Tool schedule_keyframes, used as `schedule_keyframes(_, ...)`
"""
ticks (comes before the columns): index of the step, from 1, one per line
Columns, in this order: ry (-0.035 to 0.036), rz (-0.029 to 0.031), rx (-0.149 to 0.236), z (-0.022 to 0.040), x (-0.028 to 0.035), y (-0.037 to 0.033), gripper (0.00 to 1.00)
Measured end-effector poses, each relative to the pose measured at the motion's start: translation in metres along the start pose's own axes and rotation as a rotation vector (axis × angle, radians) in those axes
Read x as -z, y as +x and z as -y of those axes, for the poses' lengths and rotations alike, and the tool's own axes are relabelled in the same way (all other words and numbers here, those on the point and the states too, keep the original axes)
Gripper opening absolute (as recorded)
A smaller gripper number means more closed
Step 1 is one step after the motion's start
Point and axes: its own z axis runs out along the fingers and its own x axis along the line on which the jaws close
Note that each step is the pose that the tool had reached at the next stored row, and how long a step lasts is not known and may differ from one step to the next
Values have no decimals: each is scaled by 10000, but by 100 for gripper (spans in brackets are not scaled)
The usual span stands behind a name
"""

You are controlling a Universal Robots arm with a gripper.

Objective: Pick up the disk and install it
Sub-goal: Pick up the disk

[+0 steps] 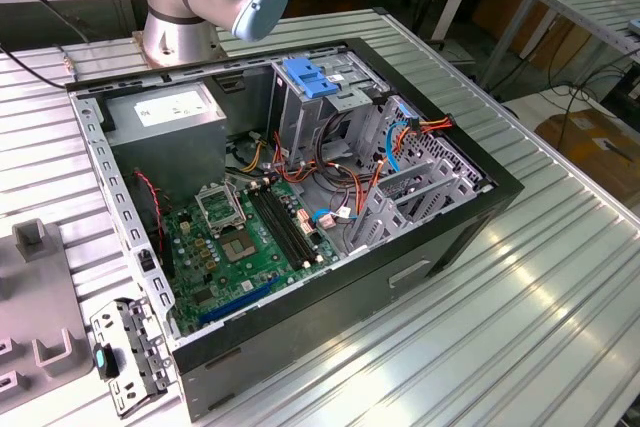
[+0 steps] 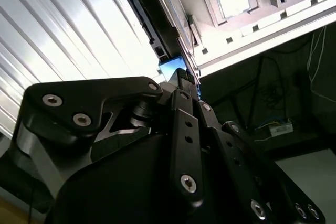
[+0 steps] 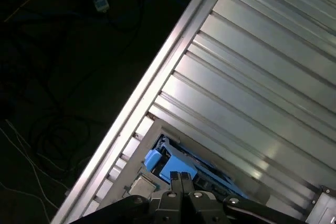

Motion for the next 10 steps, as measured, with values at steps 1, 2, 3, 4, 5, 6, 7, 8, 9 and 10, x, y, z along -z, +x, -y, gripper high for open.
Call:
schedule_keyframes(1,4,-10,205,0,-1,0,11)
schedule_keyframes(2,6,-18,343,0,-2,0,11)
schedule_keyframes(3,9,-27,522,0,-3,0,11)
schedule_keyframes(4,12,-37,696,0,-3,0,11)
schedule_keyframes(5,15,-45,871,0,-4,0,11)
schedule_keyframes(6,18,-53,1037,0,-5,0,11)
schedule_keyframes(7,20,-63,1214,0,-6,0,11)
schedule_keyframes(8,23,-71,1383,0,-7,0,11)
schedule_keyframes(9,27,-83,1623,1,-8,0,11)
schedule_keyframes(10,30,-91,1773,0,-9,0,11)
